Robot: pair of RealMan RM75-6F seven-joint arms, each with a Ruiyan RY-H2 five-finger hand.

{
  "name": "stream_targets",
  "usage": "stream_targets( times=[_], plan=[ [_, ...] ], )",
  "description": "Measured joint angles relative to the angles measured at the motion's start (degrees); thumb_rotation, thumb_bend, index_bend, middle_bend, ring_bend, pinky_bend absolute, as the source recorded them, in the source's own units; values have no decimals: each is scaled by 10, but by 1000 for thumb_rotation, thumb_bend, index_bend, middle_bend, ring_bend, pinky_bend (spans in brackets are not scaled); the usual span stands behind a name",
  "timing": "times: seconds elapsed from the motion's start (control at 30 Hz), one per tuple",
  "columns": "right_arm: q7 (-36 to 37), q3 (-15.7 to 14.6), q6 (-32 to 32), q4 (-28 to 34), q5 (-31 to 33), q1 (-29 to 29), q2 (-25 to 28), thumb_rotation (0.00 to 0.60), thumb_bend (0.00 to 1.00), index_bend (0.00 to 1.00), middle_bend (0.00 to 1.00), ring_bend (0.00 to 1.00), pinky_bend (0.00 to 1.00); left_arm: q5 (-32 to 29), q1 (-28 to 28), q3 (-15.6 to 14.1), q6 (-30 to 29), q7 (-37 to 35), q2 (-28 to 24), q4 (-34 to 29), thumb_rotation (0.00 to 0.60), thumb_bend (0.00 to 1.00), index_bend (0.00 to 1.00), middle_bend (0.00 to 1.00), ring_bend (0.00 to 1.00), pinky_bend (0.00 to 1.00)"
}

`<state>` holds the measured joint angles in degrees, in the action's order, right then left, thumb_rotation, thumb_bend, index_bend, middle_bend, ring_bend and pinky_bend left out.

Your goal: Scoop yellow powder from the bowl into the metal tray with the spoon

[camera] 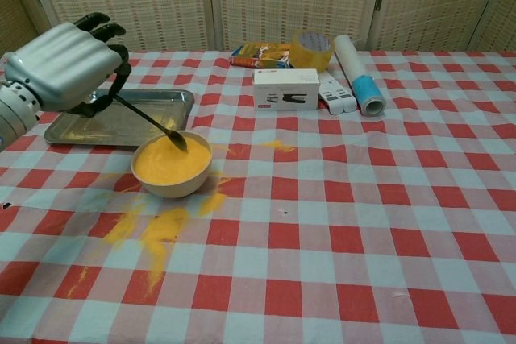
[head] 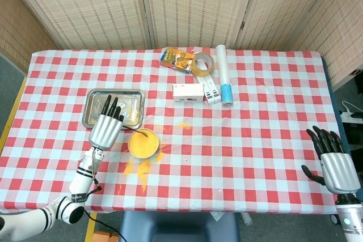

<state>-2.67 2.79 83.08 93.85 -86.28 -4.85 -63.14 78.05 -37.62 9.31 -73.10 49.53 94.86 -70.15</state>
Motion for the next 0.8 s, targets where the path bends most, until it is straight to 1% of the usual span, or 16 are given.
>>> stream_targets(
  times=[0.17, 0.3, 0.53, 0.8],
  plan=[
    [-1, 1, -1, -1, 3, -1, -1, 600, 163, 0, 0, 0, 0, 15, -5, -6, -3, -3, 14, 17, 600, 569, 774, 302, 65, 44],
    [-1, 1, 0, -2, 2, 0, -1, 600, 163, 0, 0, 0, 0, 13, 0, -10, -2, 0, 10, 8, 600, 569, 774, 311, 67, 44],
    [-4, -1, 1, 0, -3, 0, -2, 600, 163, 0, 0, 0, 0, -6, 15, -18, 4, 38, -20, -48, 600, 567, 774, 316, 76, 44],
    [-7, -5, 2, 2, -9, 1, -3, 600, 163, 0, 0, 0, 0, -18, 39, -31, -8, 66, -54, -105, 600, 572, 774, 335, 98, 44]
  ],
)
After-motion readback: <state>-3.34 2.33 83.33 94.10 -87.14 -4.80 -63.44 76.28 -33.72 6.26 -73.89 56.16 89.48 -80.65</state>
